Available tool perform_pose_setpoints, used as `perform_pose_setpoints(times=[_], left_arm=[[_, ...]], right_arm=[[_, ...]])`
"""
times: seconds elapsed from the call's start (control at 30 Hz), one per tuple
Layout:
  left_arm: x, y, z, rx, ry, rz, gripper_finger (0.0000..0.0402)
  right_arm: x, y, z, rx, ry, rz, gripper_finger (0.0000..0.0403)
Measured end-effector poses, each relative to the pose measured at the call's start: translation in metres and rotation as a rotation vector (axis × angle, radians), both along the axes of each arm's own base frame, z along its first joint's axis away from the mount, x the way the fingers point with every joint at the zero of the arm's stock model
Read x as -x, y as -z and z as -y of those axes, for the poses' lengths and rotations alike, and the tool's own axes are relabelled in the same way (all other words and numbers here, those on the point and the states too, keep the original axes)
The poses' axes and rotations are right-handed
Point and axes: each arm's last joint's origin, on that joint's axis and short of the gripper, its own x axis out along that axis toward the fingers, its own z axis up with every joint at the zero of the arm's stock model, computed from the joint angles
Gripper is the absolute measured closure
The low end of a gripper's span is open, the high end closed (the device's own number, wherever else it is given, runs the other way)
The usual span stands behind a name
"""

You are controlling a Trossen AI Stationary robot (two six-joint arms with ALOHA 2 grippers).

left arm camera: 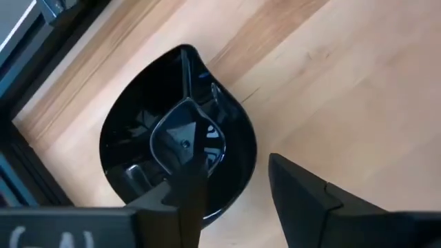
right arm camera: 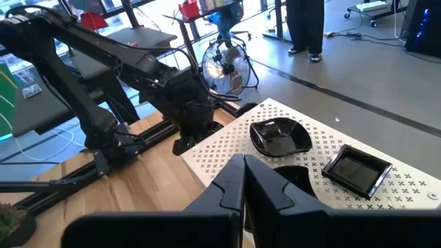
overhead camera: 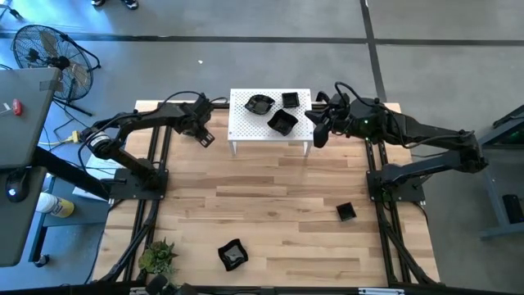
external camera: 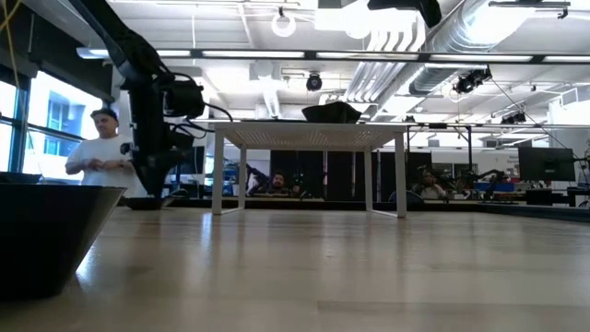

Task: Pick & Place Mini shaped plates
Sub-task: Stack the leaf-shaped plate on top of the stacked leaf-shaped plate on the shelf

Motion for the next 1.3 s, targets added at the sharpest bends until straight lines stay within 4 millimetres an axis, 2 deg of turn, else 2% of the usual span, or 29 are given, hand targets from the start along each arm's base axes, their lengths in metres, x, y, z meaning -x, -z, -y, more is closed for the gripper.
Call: perform_pose_setpoints(times=[0.27, 0.63, 0.73, 0.87, 1.03, 1.17, 1.3], left_arm=[[-0.001, 0.005, -0.001, 0.032, 0.053, -0.015, 0.0314], [-0.003, 0.016, -0.002, 0.052, 0.054, -0.067, 0.0309], [-0.002, 0.015, -0.003, 0.046, 0.053, -0.073, 0.0331], [-0.002, 0.015, -0.003, 0.044, 0.071, -0.080, 0.0387], [-0.002, 0.015, -0.002, 0.044, 0.075, -0.093, 0.0392], [0.003, 0.004, 0.004, 0.083, 0.086, -0.103, 0.0398], [0.009, -0.020, 0.010, 0.067, 0.115, -0.082, 0.0400]], right_arm=[[0.000, 0.000, 0.000, 0.004, -0.001, 0.003, 0.0402], [0.000, 0.000, 0.000, 0.018, 0.011, -0.003, 0.0402], [0.000, -0.001, 0.000, 0.021, 0.010, -0.004, 0.0402], [0.000, -0.001, 0.000, 0.021, 0.010, -0.004, 0.0402], [0.000, -0.001, 0.000, 0.021, 0.010, -0.004, 0.0402], [0.000, -0.001, 0.000, 0.021, 0.010, -0.004, 0.0402], [0.000, -0.001, 0.000, 0.020, 0.010, -0.004, 0.0402]])
